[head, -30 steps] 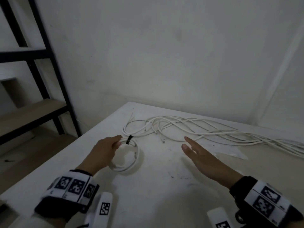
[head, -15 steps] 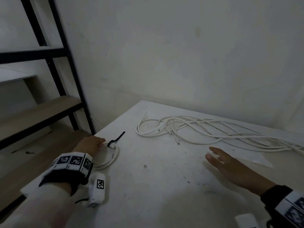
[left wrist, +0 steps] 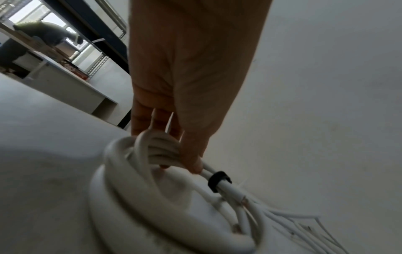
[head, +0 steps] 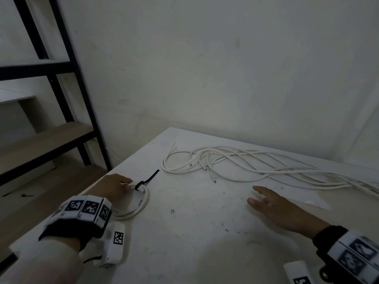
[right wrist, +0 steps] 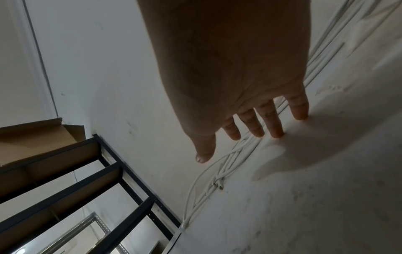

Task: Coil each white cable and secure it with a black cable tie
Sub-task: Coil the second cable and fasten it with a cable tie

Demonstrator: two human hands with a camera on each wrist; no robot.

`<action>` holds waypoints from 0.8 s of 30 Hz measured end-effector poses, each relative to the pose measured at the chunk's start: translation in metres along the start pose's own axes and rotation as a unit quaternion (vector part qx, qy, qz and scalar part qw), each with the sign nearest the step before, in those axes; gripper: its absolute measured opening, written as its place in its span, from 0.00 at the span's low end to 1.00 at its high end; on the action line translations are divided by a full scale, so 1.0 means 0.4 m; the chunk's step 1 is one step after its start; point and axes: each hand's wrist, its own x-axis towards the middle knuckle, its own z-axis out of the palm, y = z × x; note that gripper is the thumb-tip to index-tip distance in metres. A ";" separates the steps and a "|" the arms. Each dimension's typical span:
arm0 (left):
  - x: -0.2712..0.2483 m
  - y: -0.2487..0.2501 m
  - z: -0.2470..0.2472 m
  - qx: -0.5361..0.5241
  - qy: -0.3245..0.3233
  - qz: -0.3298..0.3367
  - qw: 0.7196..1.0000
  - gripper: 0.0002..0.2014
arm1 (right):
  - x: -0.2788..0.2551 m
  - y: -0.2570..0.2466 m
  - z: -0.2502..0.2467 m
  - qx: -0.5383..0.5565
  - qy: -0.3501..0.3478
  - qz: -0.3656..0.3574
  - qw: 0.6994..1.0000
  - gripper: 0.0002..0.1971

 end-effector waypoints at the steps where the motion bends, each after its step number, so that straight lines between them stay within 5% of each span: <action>1: 0.001 0.007 -0.003 0.010 -0.009 0.005 1.000 0.22 | 0.004 0.002 -0.003 0.000 0.001 -0.001 1.000 0.32; 8: -0.005 0.099 -0.058 0.042 -0.007 0.022 0.999 0.33 | 0.059 0.040 -0.051 -0.030 0.069 -0.010 0.997 0.31; 13: 0.026 0.244 -0.066 0.034 0.024 0.104 0.994 0.28 | 0.158 0.066 -0.099 -0.107 0.088 -0.003 0.990 0.30; 18: 0.088 0.358 -0.032 0.029 -0.021 0.101 0.994 0.27 | 0.198 0.079 -0.106 -0.246 0.076 0.023 0.966 0.29; 24: 0.139 0.420 0.043 0.084 -0.015 0.074 0.994 0.15 | 0.199 0.089 -0.100 -0.271 0.102 -0.002 0.957 0.08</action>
